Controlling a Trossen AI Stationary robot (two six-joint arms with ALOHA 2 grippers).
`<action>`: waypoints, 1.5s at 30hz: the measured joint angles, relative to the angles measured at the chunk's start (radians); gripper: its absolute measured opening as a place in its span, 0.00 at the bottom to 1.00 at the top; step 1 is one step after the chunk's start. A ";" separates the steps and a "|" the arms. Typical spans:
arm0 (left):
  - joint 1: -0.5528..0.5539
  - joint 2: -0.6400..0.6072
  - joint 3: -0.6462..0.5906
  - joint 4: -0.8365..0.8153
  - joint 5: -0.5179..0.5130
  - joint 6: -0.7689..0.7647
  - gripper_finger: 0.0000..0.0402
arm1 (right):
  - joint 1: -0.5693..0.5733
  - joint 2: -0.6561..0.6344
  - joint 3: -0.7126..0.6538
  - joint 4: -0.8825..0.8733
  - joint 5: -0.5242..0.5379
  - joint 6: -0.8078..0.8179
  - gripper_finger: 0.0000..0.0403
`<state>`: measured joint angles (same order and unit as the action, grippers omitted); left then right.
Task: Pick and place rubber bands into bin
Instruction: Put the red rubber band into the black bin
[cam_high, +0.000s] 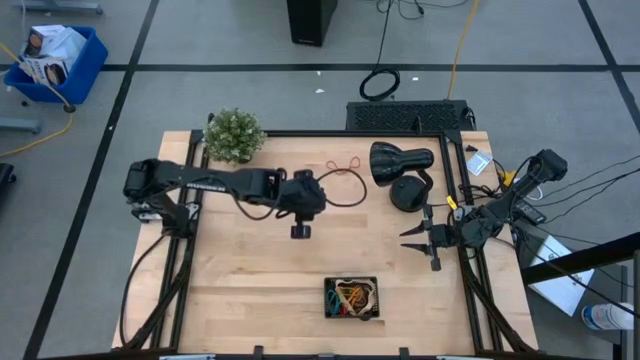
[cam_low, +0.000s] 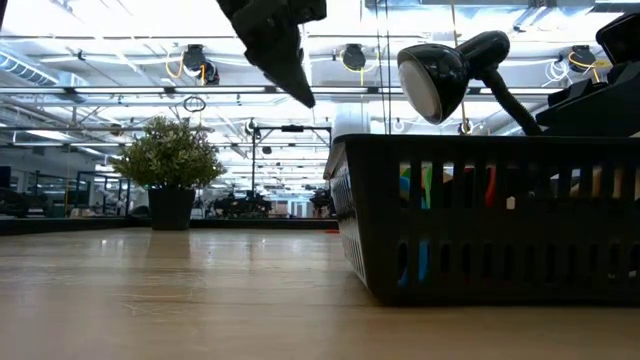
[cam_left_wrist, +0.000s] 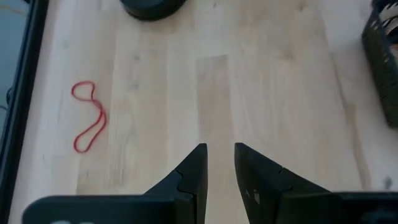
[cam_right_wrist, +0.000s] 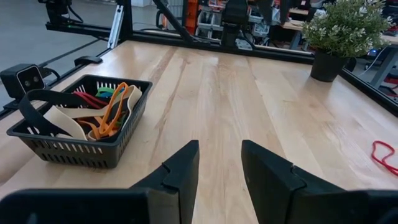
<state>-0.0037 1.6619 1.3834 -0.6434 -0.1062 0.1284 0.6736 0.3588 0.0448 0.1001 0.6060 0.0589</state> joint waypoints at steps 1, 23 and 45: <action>0.007 0.000 0.000 -0.006 0.001 0.001 0.22 | 0.000 0.000 0.000 0.000 0.000 0.000 0.29; 0.187 -0.297 -0.301 0.268 0.219 0.037 0.22 | 0.000 0.001 0.000 -0.008 -0.003 0.005 0.29; 0.199 -0.456 -0.586 0.545 0.201 0.078 0.22 | 0.000 0.011 0.000 -0.003 -0.003 -0.041 0.29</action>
<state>0.1951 1.2057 0.7975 -0.0987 0.0946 0.2061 0.6735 0.3695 0.0448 0.0971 0.6029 0.0181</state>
